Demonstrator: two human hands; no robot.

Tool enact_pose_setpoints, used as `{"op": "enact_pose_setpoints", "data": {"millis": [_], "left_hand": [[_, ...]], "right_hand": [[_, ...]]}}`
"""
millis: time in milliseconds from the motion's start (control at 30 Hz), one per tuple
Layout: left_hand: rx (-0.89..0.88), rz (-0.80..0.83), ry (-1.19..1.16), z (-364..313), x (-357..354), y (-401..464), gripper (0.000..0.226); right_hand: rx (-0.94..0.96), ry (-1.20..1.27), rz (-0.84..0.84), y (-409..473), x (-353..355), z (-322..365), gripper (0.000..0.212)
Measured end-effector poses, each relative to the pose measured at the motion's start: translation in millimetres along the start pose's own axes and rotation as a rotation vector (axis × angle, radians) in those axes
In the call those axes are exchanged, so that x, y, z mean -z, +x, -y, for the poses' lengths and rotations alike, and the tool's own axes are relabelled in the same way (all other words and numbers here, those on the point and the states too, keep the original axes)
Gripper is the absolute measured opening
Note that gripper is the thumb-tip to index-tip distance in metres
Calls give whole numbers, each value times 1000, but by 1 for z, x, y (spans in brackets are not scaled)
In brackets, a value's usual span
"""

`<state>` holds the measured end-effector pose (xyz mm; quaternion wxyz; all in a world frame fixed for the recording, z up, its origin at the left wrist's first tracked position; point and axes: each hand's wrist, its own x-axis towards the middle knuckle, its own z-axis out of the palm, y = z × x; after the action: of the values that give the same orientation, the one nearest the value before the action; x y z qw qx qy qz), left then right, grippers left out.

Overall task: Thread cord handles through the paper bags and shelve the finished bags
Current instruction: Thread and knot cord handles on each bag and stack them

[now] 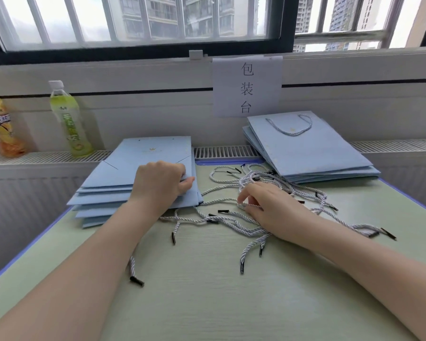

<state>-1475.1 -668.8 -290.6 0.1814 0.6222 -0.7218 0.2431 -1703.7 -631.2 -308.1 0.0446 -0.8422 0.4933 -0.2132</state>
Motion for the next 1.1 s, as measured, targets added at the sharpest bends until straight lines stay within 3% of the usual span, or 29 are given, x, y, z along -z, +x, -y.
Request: {"op": "enact_pose_setpoints", "data": {"millis": [233,367,467,600,700,833,967,1100], "left_hand": [[-202,-451,-51,-4,11,-1,36],[-303,-740,-155,-32,44,-4,35],[-294,-856,-221,-47,62,-8,38],[-401,-901,-289,-60,68,-16,40],[-499,-892,-281,-76,62,-21,33],[-605,-867,-287,-87,51,-25,35],[-613,-835,-297,-88,51,-27,36],[-568,-855,-300,-88,56,-29,35]], "right_hand": [[-8,51,-55,2,-3,-4,15],[-143,517,-200,6,4,-3,26],[-252,780,-290,8,20,-2,38],[-345,1104,-169,8,31,-1,37],[-280,902,-175,8,31,0,27],[-330,784,-228,8,34,-4,26],[-353,644,-255,7,40,-3,60],[-334,549,-236,10,43,-4,70]]}}
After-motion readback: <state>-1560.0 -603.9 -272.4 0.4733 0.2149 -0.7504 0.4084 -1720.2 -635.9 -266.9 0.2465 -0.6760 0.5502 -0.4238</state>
